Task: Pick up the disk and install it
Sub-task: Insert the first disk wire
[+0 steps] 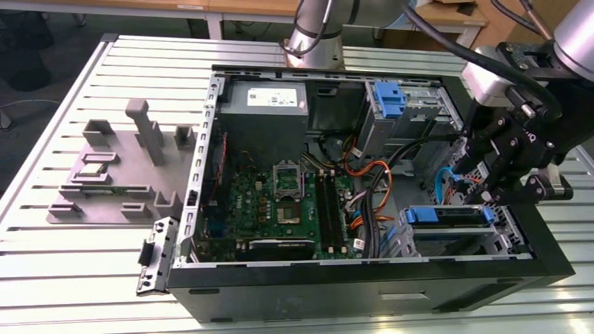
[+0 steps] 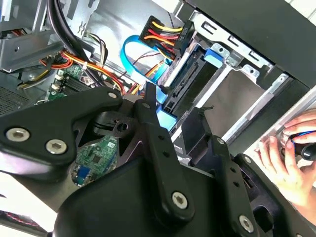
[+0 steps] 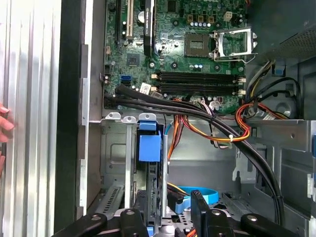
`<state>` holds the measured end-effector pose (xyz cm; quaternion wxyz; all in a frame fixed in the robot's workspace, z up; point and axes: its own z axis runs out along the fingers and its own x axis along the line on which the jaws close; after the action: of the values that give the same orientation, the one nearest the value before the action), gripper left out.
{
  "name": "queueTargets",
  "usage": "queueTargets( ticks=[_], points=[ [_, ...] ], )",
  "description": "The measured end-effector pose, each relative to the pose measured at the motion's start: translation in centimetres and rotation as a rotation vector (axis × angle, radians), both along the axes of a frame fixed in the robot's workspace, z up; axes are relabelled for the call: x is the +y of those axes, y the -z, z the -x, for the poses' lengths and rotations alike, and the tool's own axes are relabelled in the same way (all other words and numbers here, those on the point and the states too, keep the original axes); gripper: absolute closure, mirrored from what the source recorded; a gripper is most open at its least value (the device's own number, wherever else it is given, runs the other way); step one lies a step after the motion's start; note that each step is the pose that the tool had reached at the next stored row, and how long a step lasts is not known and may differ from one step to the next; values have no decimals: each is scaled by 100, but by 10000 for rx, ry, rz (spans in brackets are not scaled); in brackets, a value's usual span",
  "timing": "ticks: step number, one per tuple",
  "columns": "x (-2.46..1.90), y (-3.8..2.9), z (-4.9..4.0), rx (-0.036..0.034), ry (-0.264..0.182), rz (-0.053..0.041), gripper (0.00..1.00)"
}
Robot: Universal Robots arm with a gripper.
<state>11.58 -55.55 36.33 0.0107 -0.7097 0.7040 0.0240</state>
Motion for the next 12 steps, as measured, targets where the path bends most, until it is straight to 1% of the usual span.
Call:
queueTargets(
  ticks=[3, 7, 12],
  points=[
    [12, 28, -1, 0, -1, 0, 52],
    [21, 36, -7, 0, 0, 6, 52],
    [22, 51, -15, 0, 1, 43, 52]
  ],
)
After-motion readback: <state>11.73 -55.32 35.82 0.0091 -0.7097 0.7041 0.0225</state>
